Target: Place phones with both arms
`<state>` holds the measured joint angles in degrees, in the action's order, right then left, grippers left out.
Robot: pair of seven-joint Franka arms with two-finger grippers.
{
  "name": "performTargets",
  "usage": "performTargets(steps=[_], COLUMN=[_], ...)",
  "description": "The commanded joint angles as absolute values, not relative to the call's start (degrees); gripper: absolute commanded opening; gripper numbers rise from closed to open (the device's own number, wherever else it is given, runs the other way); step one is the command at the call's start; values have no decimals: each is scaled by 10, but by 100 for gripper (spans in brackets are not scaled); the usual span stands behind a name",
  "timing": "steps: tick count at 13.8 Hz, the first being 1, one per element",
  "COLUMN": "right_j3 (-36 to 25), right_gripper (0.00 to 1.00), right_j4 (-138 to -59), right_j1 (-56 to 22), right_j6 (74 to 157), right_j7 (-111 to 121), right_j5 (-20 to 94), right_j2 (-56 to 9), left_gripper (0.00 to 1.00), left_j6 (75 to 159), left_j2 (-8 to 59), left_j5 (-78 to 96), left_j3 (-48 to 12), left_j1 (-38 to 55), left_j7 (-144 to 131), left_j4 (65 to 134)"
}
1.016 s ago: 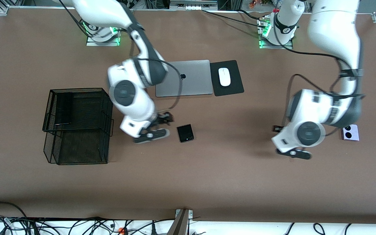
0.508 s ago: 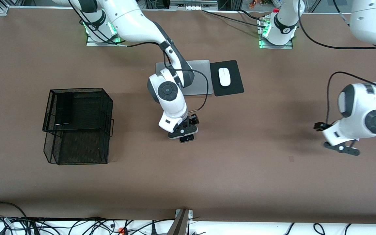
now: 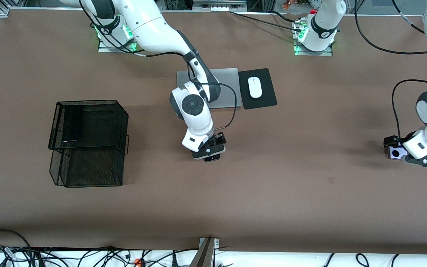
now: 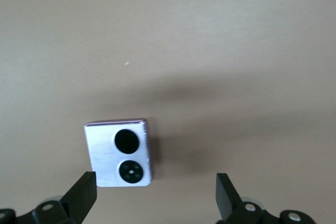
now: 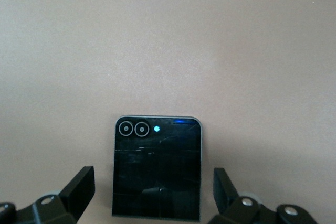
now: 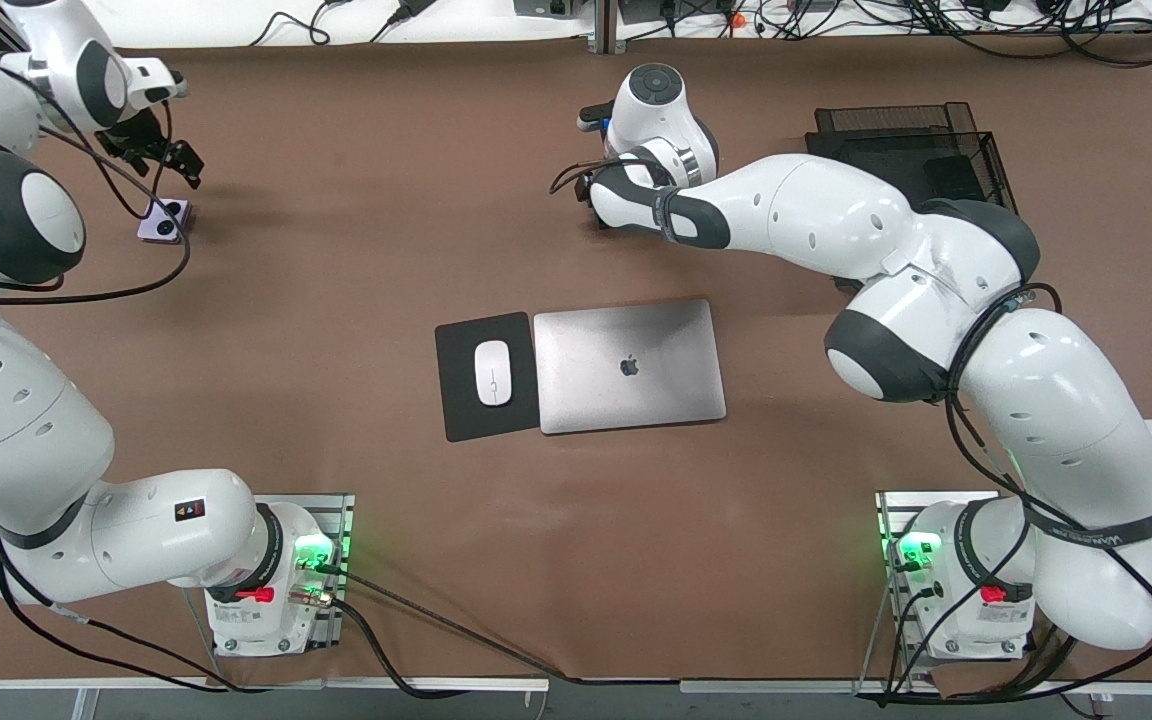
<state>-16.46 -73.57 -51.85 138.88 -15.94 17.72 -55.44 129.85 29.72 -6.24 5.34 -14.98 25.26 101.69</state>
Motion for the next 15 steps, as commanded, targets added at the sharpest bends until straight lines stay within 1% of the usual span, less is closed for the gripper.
performTargets(steps=[1,3,6,8,9,10,11,12,13,15], right_j3=[-168,-168,-168,-170,-170,-170,-170,-173,-183,-237], right_gripper=[100,100,100,99,87,43,15,8,8,8], right_j4=[-745,-749,-749,-750,-752,-753,-753,-753,-753,-753], right_j1=[-528,-531,-533,-535,-537,-536,-535,-534,-532,-533], right_j6=[1404,1420,1420,1422,1431,1431,1429,1426,1412,1326], right_j7=[-165,-166,-167,-165,-163,-166,-168,-168,-166,-161], right_j5=[168,168,168,165,150,149,147,146,145,145], right_j2=[-565,-572,-575,-577,-576,-574,-572,-570,-562,-515], left_gripper=[100,100,100,100,100,100,100,100,100,100], left_j6=[1352,1383,1430,1442,1442,1442,1442,1442,1442,1441], left_j2=[299,316,348,365,367,368,371,372,372,372], left_j5=[-50,-49,-45,-28,-25,-18,-11,-11,-11,-11], left_j3=[43,43,37,33,31,30,31,30,31,31], left_j1=[-180,-198,-221,-224,-226,-226,-226,-227,-228,-228], left_j7=[270,289,308,308,308,308,309,310,310,311], left_j4=[1044,1045,1043,1042,1042,1042,1042,1041,1039,1037])
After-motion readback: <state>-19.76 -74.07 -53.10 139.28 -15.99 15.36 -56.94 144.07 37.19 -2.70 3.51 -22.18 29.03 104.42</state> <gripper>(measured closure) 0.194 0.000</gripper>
